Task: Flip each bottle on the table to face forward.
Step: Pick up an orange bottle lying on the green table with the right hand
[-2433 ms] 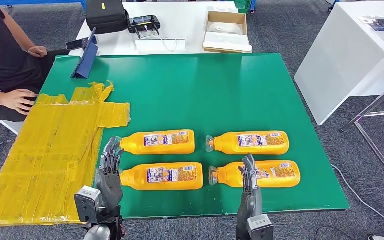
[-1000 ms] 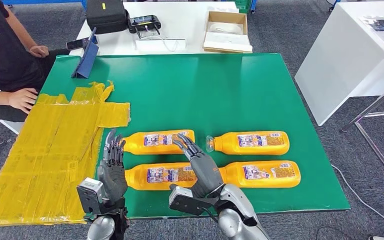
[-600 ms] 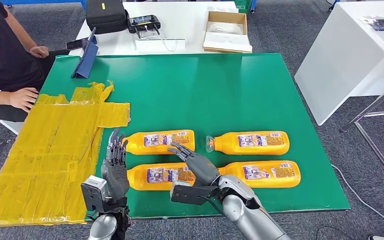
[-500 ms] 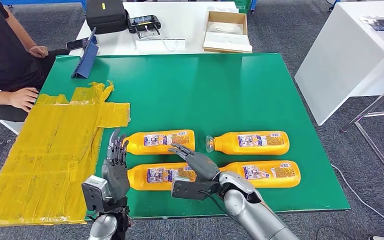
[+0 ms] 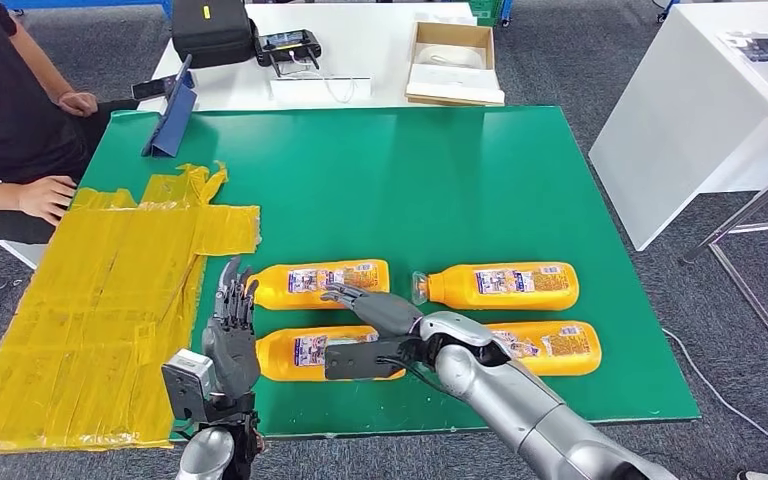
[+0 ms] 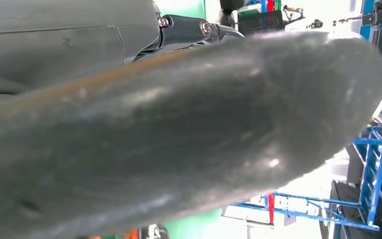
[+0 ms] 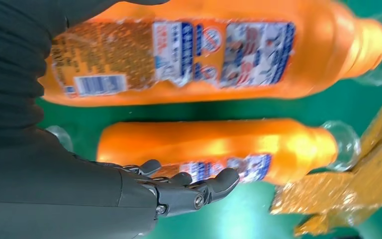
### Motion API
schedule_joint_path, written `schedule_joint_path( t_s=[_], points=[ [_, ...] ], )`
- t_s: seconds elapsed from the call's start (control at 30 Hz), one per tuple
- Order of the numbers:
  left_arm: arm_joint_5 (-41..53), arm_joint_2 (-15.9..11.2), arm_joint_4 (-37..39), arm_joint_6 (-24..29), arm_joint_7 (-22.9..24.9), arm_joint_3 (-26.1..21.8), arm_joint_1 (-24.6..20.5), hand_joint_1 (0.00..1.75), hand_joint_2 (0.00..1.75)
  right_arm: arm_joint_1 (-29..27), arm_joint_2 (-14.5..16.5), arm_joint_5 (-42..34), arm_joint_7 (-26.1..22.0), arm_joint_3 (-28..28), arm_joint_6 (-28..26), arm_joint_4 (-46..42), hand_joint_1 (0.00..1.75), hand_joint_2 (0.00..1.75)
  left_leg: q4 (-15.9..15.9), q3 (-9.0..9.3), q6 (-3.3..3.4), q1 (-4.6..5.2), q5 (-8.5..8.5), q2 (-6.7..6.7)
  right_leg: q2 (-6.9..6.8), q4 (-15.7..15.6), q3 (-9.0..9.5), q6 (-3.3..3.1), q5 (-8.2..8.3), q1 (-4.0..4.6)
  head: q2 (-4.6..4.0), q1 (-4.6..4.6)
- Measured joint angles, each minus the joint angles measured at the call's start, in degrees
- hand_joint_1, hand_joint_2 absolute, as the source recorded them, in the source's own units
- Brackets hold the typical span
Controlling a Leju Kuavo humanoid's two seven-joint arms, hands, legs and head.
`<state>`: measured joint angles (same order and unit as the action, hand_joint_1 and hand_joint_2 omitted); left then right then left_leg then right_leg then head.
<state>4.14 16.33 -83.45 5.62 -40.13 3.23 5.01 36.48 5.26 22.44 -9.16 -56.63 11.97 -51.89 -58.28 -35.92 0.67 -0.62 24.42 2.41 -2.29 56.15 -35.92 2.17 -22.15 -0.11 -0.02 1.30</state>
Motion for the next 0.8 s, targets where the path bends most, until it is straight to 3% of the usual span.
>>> schedule_joint_path(
  t_s=[0.6, 0.8],
  points=[
    [-0.4, 0.0, 0.0, -0.7, 0.0, -0.2, 0.0, 0.0, 0.0, 2.5, 3.8, -0.8, 2.5, -12.7, 1.2, 4.5, 0.0, 1.75, 0.0, 0.0, 0.0, 0.0, 0.0, -0.01, 0.0, 0.0, -0.01, 0.0, 0.0, 0.0, 0.0, 0.0],
    [-0.1, 0.0, -0.1, -1.1, 0.0, -0.9, 0.5, 0.0, 0.0, 2.8, 5.0, 6.5, 7.0, -16.5, -1.4, 7.0, 0.0, 1.75, 0.0, 0.01, 0.0, 0.0, 0.0, 0.0, 0.0, 0.0, -0.01, -0.01, -0.01, 0.0, 0.0, 0.01]
  ],
)
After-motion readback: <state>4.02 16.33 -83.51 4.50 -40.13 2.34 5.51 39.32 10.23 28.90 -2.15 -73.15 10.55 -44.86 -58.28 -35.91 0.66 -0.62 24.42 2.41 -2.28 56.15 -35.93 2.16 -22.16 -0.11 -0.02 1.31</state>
